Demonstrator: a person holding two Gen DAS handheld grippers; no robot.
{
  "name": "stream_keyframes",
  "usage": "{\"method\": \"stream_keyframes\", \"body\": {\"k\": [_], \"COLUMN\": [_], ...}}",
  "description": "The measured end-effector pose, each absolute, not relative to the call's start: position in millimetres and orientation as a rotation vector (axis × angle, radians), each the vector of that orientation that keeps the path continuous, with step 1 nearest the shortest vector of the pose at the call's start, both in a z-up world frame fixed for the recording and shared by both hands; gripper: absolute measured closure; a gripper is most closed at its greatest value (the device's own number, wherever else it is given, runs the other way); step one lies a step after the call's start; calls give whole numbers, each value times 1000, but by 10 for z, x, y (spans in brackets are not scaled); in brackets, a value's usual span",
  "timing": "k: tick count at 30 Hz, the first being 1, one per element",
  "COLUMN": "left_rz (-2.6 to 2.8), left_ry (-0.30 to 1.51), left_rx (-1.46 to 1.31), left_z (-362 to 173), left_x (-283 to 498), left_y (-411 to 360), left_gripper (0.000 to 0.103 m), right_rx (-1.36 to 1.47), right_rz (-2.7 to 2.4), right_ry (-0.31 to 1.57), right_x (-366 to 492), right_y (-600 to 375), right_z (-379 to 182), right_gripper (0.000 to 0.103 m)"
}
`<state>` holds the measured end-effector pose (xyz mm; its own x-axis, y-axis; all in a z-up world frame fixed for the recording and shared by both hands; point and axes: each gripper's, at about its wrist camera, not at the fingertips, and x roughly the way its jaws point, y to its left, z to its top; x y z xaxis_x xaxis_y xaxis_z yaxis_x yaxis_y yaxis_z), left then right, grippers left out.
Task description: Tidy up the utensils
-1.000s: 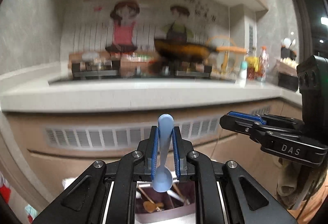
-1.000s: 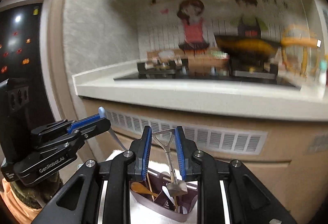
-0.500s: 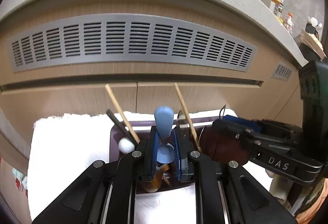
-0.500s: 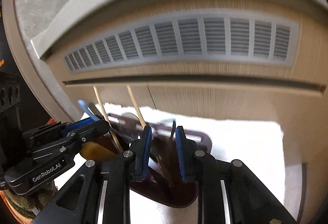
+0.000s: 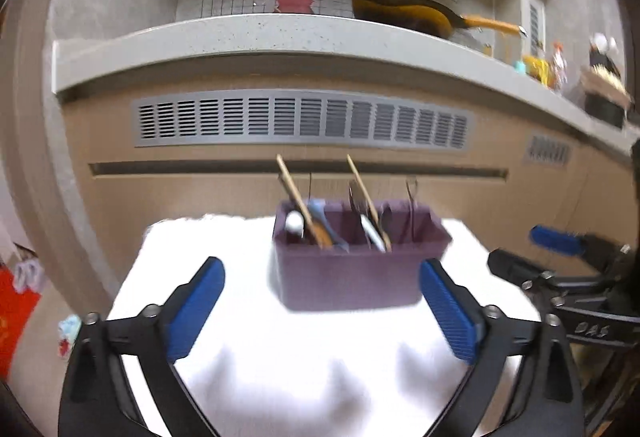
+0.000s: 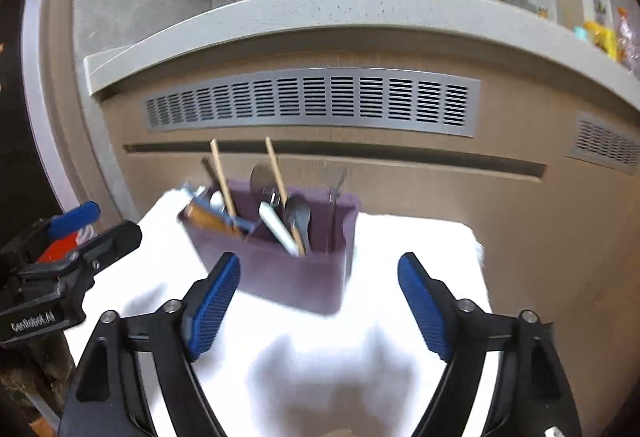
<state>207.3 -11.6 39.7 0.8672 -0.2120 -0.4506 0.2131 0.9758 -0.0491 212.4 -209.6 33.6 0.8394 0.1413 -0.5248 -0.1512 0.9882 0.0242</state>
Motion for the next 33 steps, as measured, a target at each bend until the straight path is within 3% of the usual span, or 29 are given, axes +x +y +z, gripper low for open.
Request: {"method": "stream_keyframes", "body": {"k": [2,7,11,33], "left_rz": [-216,-183,-154,-137], "left_ry": [502,475,450,470], "left_rx": [24,-4,23,19], "left_z": [323,173,119,265], "left_x": [1806,1160,808,660], "left_y": [-144,-171,-241,-250], "left_gripper": [0,0,0,0], "right_rx": [-20,11,66,-21], "right_rz": [135,66,14,-18], "right_ry": [545,538,520,473], "right_x": [1865,1256,898,572], "right_y": [-2125,-2238,-2340,-2255], "right_z": [298,154,84,168], "right_gripper": [15,14,4,2]}}
